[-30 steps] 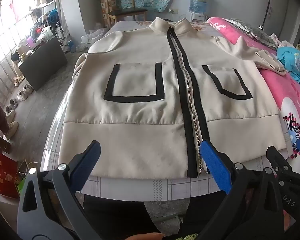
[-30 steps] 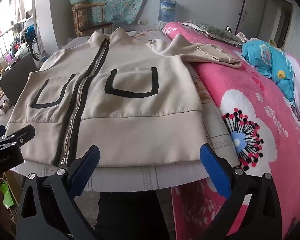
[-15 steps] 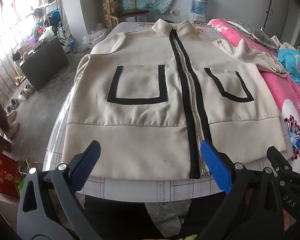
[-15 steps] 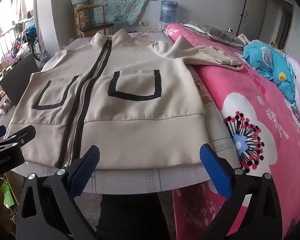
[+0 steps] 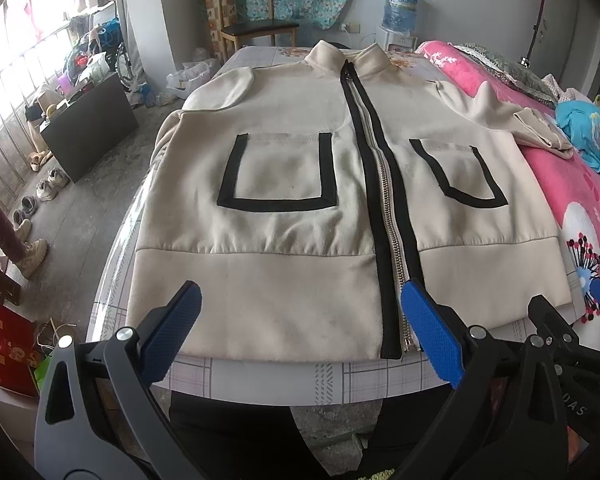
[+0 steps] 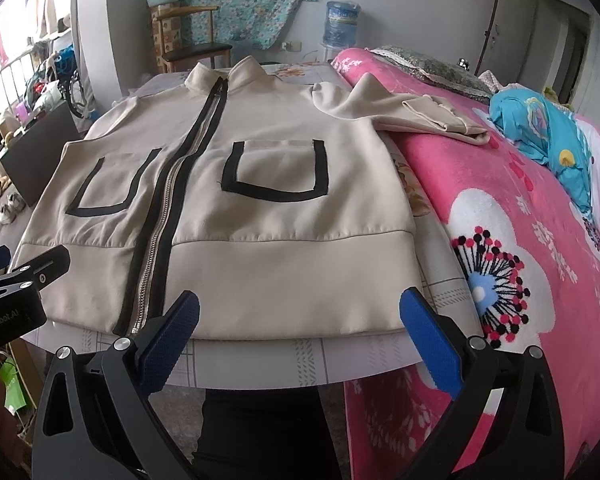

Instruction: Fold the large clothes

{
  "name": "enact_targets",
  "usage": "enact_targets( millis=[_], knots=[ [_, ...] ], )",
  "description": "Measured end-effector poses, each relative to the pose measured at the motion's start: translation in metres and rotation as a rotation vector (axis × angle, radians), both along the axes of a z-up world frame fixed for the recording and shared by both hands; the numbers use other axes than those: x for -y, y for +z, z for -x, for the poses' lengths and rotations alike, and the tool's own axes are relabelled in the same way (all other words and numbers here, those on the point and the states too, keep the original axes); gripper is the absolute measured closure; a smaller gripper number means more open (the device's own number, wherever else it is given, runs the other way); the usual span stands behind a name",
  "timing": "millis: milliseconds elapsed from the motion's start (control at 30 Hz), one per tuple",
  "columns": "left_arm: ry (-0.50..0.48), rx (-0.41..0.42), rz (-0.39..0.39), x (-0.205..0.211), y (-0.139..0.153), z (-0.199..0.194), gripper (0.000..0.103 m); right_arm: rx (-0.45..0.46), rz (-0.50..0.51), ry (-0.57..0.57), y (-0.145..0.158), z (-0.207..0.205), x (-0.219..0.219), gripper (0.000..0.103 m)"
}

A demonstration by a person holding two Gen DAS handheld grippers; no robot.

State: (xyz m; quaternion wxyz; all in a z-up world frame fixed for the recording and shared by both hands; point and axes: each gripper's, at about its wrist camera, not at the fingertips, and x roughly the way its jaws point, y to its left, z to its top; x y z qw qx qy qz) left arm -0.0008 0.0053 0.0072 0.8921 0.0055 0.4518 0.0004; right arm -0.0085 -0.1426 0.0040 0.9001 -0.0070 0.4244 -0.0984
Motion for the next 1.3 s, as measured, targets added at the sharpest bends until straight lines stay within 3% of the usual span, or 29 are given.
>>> enact_targets(
  millis=[1300],
  knots=[
    [0.01, 0.009, -0.003, -0.006, 0.0007, -0.0016, 0.007, -0.002, 0.004, -0.002, -0.0004, -0.0045, 0.0008, 0.005]
  ],
)
